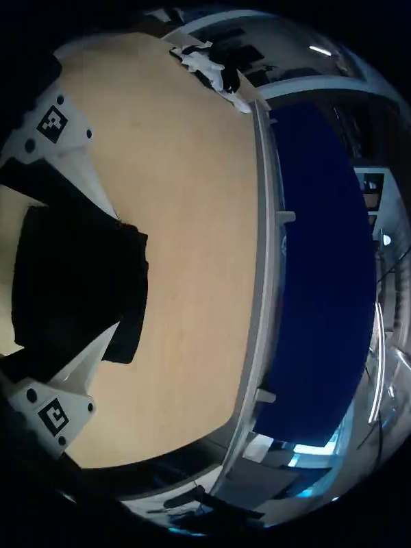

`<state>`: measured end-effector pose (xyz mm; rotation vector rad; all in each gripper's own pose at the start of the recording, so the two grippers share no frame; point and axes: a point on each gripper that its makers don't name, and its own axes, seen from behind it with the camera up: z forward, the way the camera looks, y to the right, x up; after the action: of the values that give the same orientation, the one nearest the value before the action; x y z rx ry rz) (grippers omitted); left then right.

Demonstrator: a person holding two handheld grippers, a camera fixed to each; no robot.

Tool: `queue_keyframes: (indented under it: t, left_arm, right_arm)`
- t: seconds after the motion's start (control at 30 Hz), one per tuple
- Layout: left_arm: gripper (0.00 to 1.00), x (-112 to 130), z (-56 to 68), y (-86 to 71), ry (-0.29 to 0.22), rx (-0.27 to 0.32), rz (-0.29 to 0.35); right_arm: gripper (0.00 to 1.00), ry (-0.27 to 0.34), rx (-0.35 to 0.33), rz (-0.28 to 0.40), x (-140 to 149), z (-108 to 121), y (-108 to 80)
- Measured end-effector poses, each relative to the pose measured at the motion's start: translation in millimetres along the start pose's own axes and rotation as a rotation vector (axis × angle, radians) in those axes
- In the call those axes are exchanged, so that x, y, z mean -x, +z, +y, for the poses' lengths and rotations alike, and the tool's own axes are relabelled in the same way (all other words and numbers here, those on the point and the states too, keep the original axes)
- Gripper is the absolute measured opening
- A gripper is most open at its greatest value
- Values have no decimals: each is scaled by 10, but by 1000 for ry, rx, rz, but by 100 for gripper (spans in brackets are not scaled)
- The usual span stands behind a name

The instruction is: Fold towel

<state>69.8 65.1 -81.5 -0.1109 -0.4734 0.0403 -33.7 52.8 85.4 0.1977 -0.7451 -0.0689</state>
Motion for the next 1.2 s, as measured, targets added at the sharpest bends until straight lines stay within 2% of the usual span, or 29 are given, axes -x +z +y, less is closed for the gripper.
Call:
queue_keyframes:
  t: [0.1, 0.27, 0.5, 0.7, 1.0, 1.2]
  left_arm:
    - [95, 9, -8, -1, 0, -3, -4]
    - [95, 40, -28, 4, 1, -9, -15]
    - [95, 43, -26, 23, 8, -12, -20]
    - [95, 57, -41, 23, 9, -16, -24]
    - [95, 61, -40, 12, 11, -15, -26]
    - [95, 33, -25, 24, 14, -8, -19]
  right_arm:
    - [95, -2, 37, -9, 39, 128, 88]
    - [95, 9, 54, -29, 110, 225, 206]
    - [95, 7, 73, -66, 266, 289, 346]
    - [95, 33, 69, -82, 383, 293, 426]
    - [95, 60, 49, -92, 417, 298, 447]
    - [95, 72, 41, -49, 205, 220, 329]
